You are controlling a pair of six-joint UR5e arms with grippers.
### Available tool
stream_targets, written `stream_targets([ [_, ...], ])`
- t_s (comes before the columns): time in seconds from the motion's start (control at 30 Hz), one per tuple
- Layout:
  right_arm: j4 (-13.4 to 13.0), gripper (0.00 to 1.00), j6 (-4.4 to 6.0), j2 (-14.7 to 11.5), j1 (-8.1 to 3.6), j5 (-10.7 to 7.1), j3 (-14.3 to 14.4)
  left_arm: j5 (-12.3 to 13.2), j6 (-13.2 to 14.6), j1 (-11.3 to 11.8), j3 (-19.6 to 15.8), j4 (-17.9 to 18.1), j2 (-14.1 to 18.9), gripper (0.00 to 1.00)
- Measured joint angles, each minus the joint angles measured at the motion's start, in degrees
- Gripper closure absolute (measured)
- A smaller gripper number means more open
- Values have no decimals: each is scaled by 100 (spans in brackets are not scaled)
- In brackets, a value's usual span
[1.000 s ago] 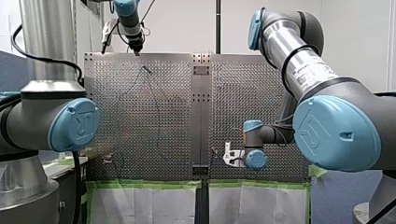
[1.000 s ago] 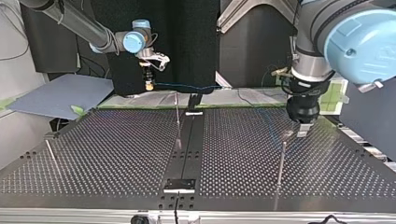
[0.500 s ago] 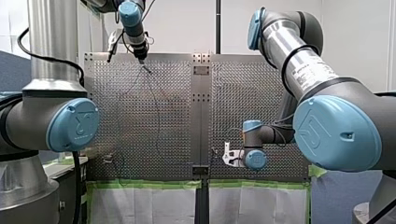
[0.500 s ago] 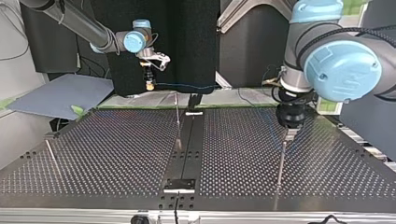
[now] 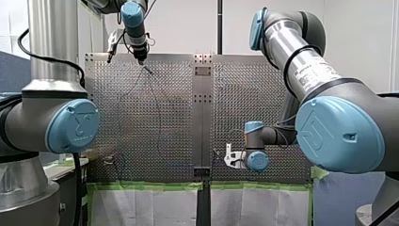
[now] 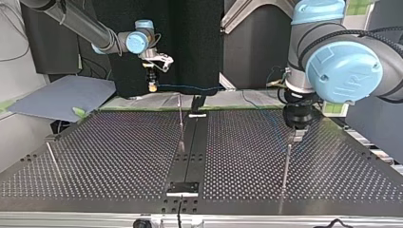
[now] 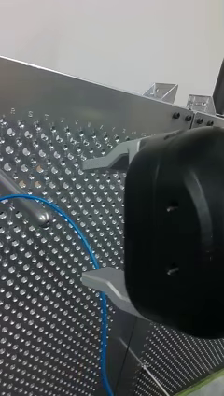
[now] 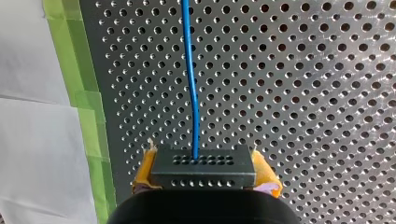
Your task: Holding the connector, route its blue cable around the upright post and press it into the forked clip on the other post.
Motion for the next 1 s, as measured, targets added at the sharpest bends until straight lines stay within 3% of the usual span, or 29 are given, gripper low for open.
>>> stream_targets([
  [0.67,-3,100,-1,0,0,1,0,-886,-49,-27,-7,-42,6,0],
  [1.0,-14,100,0,0,-4,0,0,-953,-40,-55,-7,-38,6,0],
])
